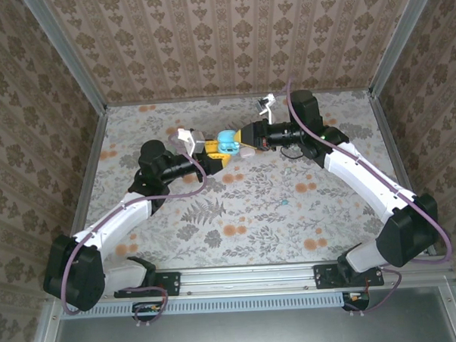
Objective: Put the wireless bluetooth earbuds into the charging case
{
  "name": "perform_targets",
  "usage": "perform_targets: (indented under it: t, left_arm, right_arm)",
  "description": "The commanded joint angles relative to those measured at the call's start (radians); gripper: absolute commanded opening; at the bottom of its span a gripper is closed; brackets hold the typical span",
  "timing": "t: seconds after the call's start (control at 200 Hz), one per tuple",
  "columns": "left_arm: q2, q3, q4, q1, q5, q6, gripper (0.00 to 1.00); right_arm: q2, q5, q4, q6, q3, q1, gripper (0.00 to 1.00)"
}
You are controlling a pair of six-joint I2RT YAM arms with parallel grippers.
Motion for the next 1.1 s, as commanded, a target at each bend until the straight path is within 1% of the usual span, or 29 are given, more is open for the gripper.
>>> perform_targets:
  t: [0.0, 0.345, 0.49, 0.56, 0.91, 1.095]
  left_arm:
    - [-0.005, 0.044, 0.047, -0.012, 0.023, -0.014, 0.27]
    - [-0.008, 0.037, 0.073, -0.016, -0.009, -0.031, 0.27]
    - [-0.008, 0.037, 0.082, -0.017, -0.013, -0.034, 0.27]
    - [-0.008, 0.036, 0.083, -0.017, -0.014, -0.037, 0.27]
    - [-0.008, 0.031, 0.101, -0.017, -0.014, -0.045, 0.27]
    - [-0.015, 0.025, 0.095, -0.017, -0.017, -0.04, 0.27]
  right_arm:
    - [0.012, 0.016, -0.006, -0.014, 0.02, 0.009, 0.24]
    - [0.012, 0.022, -0.004, -0.007, 0.015, 0.02, 0.24]
    - [0.013, 0.06, -0.054, -0.035, 0.02, 0.023, 0.25]
    - [0.017, 0.06, -0.06, -0.038, 0.019, 0.024, 0.25]
    - [0.007, 0.099, -0.109, -0.062, 0.041, 0.024, 0.34]
    - [-0.004, 0.122, -0.124, -0.064, 0.052, 0.024, 0.41]
